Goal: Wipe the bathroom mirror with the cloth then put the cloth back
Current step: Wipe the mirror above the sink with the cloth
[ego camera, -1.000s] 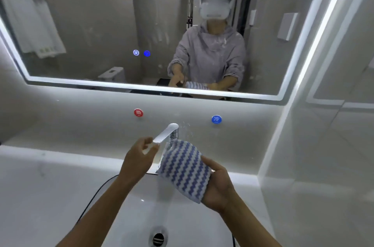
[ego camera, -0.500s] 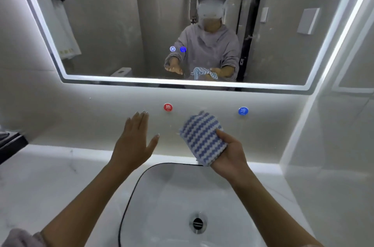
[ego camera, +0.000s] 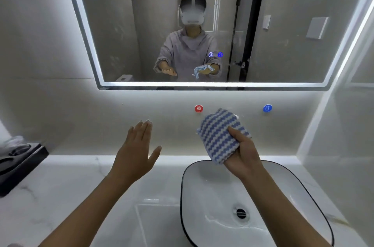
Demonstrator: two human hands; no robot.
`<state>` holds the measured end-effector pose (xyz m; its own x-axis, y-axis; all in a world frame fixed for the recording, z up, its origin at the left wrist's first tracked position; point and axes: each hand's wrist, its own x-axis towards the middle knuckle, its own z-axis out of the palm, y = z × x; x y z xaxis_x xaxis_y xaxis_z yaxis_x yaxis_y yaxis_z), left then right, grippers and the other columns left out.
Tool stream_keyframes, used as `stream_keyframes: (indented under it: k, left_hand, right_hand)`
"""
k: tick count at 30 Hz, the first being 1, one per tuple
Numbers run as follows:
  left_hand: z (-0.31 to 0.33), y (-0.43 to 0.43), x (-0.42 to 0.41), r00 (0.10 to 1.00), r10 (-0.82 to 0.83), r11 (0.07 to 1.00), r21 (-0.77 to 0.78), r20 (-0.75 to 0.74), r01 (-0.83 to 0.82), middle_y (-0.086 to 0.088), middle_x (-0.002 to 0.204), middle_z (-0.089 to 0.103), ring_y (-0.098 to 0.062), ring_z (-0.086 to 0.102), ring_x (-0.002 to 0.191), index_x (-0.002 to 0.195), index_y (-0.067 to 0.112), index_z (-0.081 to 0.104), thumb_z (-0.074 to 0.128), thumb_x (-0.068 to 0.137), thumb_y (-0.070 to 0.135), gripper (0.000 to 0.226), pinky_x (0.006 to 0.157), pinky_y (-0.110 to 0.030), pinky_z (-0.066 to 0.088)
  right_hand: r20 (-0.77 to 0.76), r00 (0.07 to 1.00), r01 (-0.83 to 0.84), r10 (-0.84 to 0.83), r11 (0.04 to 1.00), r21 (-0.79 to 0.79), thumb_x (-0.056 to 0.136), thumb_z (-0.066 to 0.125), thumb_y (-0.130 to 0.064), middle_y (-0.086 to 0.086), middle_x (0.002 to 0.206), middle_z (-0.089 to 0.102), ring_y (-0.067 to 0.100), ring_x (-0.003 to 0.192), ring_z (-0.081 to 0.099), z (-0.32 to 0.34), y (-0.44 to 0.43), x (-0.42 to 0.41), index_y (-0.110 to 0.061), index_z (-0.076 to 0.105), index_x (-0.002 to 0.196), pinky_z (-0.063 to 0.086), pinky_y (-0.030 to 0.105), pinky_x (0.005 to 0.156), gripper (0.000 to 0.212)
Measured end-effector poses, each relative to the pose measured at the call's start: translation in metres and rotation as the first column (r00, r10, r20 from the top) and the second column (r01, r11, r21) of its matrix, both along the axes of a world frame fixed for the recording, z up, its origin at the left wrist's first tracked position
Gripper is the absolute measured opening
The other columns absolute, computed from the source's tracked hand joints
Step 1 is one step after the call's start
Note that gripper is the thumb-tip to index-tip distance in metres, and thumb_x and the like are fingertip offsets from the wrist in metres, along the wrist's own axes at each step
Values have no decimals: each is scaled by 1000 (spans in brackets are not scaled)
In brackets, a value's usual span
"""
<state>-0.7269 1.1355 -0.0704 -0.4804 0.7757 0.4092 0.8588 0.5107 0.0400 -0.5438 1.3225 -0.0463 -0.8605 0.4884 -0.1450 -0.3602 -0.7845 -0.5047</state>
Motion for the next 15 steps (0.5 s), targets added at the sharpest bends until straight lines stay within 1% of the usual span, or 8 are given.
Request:
stream_keyframes:
  k: [3, 5, 7, 9, 10, 12, 14, 15]
  left_hand:
    - [-1, -6, -11, 1000, -2, 1000, 24, 2, 2, -13, 155, 17, -26, 10, 145, 147, 1, 15, -1, 84, 64, 90, 116, -32, -1]
    - [0, -5, -14, 1000, 0, 999, 39, 10, 0, -12, 156, 14, -24, 7, 145, 147, 3, 12, 6, 83, 61, 87, 115, -30, -4]
    - [2, -4, -16, 1000, -4, 998, 61, 20, 2, -12, 156, 15, -24, 7, 145, 147, 3, 13, 6, 81, 63, 89, 115, -29, -4]
    - [5, -4, -21, 1000, -2, 998, 67, 6, 2, -12, 156, 15, -24, 7, 145, 147, 3, 12, 0, 80, 69, 95, 115, -30, -4]
    - [7, -3, -24, 1000, 3, 998, 71, 2, -3, -12, 156, 14, -23, 6, 145, 147, 3, 11, -1, 79, 69, 95, 115, -30, -4]
    - [10, 0, -29, 1000, 22, 996, 83, 4, -23, -11, 156, 13, -22, 5, 145, 147, 4, 11, 4, 80, 65, 91, 115, -31, -3]
    - [13, 5, -34, 999, 48, 993, 110, -5, -47, -12, 156, 15, -23, 7, 145, 147, 3, 13, 7, 81, 62, 89, 116, -32, -1]
    - [14, 6, -36, 998, 62, 992, 114, -9, -60, -12, 156, 16, -23, 8, 145, 147, 3, 13, 7, 81, 62, 89, 116, -32, 0]
  right_hand:
    - [3, 999, 38, -38, 999, 27, 92, 48, -16, 25, 130, 56, 38, 114, 59, 9, -6, -6, -1, 42, 137, 48, 46, 95, 48]
    - [10, 998, 64, -65, 996, 59, 94, 47, -15, 22, 123, 62, 35, 104, 65, 16, -5, -10, -1, 47, 132, 55, 44, 85, 40]
    - [3, 998, 62, -63, 994, 88, 95, 48, -14, 21, 114, 67, 34, 94, 70, 20, -2, -14, -1, 51, 124, 59, 45, 76, 32]
    - [12, 998, 65, -67, 991, 120, 94, 49, -13, 19, 101, 72, 33, 85, 72, 24, 0, -19, -2, 52, 117, 60, 43, 68, 26]
    - [16, 998, 65, -68, 988, 141, 94, 49, -13, 19, 98, 72, 32, 83, 72, 27, 2, -22, -2, 52, 116, 60, 42, 67, 25]
    - [32, 997, 58, -64, 984, 170, 94, 49, -12, 20, 99, 72, 33, 86, 71, 33, 8, -29, -1, 51, 117, 59, 42, 71, 26]
    - [73, 994, 62, -77, 979, 193, 94, 50, -11, 21, 109, 68, 35, 96, 68, 38, 13, -37, -1, 48, 123, 54, 46, 80, 31]
    - [92, 992, 70, -90, 976, 205, 94, 50, -10, 22, 117, 64, 36, 103, 64, 41, 16, -42, -1, 45, 128, 51, 47, 87, 35]
